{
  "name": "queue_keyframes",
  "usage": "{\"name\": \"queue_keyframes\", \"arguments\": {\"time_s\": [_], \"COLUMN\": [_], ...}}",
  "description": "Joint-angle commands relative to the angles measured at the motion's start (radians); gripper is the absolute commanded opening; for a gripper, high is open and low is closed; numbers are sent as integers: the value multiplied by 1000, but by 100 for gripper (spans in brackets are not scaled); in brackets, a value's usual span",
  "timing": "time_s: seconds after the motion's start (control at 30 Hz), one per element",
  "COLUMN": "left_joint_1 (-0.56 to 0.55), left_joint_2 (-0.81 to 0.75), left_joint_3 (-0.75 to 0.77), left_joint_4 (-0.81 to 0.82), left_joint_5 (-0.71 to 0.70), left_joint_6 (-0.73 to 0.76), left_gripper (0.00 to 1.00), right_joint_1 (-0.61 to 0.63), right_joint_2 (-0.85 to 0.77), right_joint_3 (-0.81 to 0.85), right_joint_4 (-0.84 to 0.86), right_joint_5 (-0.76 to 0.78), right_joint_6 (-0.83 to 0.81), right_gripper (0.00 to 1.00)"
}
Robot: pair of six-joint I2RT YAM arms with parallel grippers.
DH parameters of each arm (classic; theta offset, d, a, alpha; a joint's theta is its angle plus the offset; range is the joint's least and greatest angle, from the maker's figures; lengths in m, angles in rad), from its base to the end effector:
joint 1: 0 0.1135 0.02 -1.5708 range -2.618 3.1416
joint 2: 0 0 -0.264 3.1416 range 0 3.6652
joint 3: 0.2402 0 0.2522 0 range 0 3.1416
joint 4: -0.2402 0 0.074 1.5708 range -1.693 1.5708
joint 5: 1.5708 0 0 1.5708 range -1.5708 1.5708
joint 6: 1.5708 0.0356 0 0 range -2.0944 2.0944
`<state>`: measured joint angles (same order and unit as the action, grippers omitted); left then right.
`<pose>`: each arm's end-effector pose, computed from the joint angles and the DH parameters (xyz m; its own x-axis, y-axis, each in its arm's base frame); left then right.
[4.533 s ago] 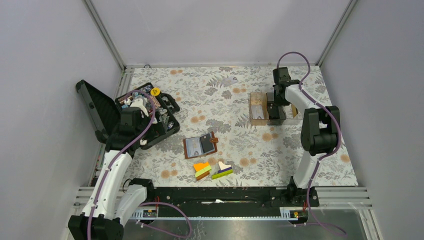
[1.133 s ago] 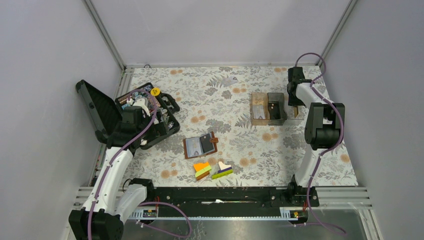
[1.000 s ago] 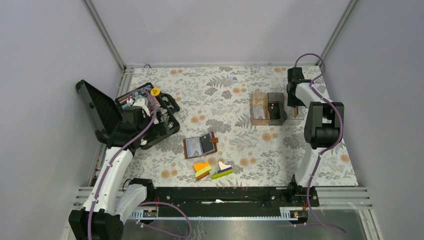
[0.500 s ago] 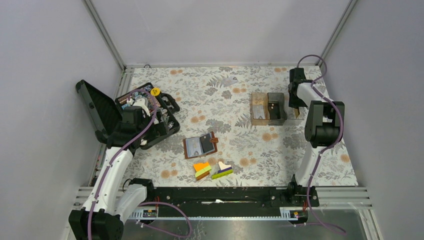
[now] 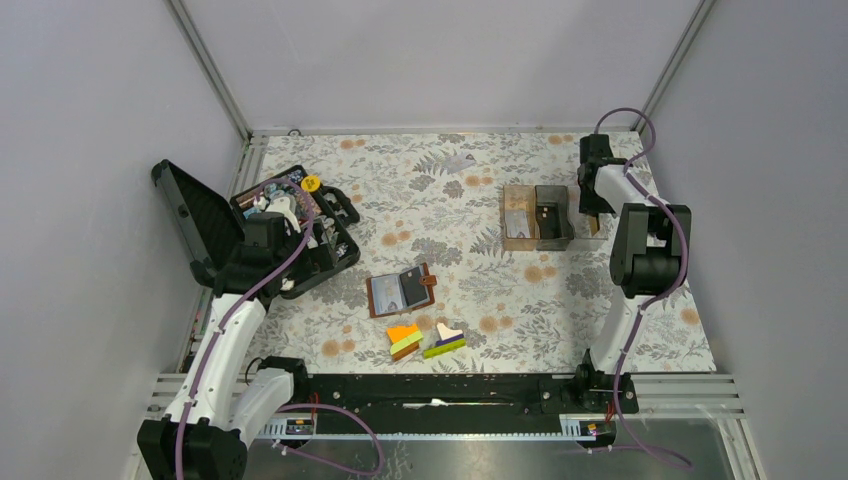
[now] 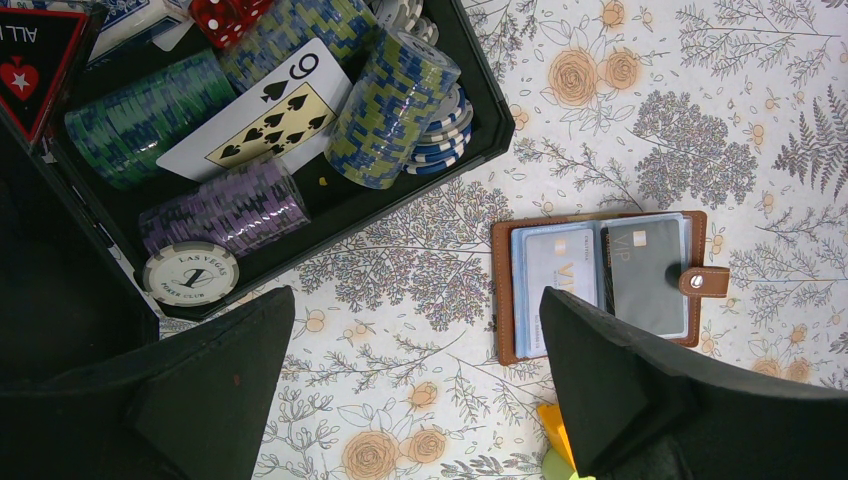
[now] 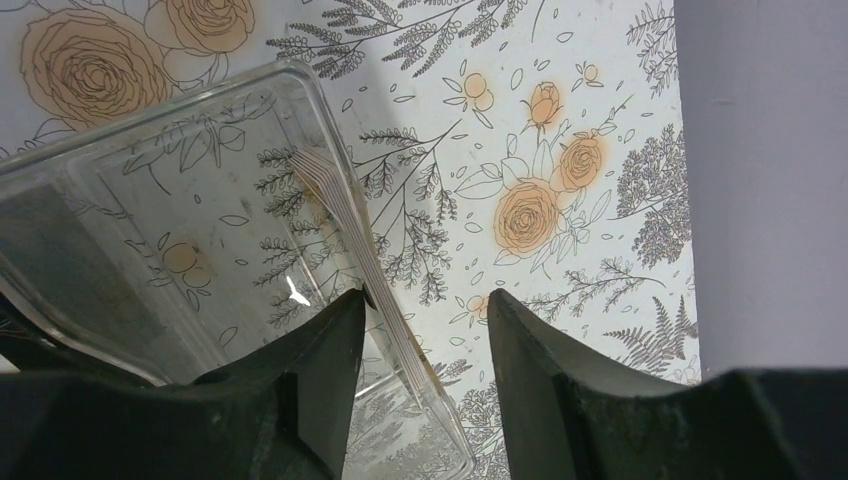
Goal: Put the credit cards into the card holder
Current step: Pick up the credit card from the storage box.
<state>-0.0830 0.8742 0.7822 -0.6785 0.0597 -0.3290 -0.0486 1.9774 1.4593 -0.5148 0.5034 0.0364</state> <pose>0.1779 -0.0169 0.2769 -0.6974 -0.2656 -0.6657 -0.1056 0.9567 -0.2712 0.4195 -0.0376 0.1965 -0.8467 0.0731 -0.5271 0.3205 0.8608 -0.3954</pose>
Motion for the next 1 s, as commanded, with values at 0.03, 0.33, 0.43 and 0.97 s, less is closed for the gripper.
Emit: {"name": "queue_keyframes", "arguments": {"time_s": [0.03,0.33,0.43,0.97], "left_joint_1": [6,6,6,6], "left_joint_2": [-9,-7,-7,-7], "left_joint_3": [0,2,2,0], "left_joint_4": [46,46,46,46], "left_joint_5": [14,17,17,21], "left_joint_6": [7,7,7,8], "left_gripper": [99,99,99,99], "right_joint_1": [0,2,3,21], "right_joint_2": [-69,-67,-69,-96], "right_joint_3": [33,33,33,34], "right_joint_4": [-16,-18,-18,-25], "right_joint_5": [-9,-49,-58,-45], "right_joint_6": [11,15,16,14], "right_gripper": [53,38,32,19]}}
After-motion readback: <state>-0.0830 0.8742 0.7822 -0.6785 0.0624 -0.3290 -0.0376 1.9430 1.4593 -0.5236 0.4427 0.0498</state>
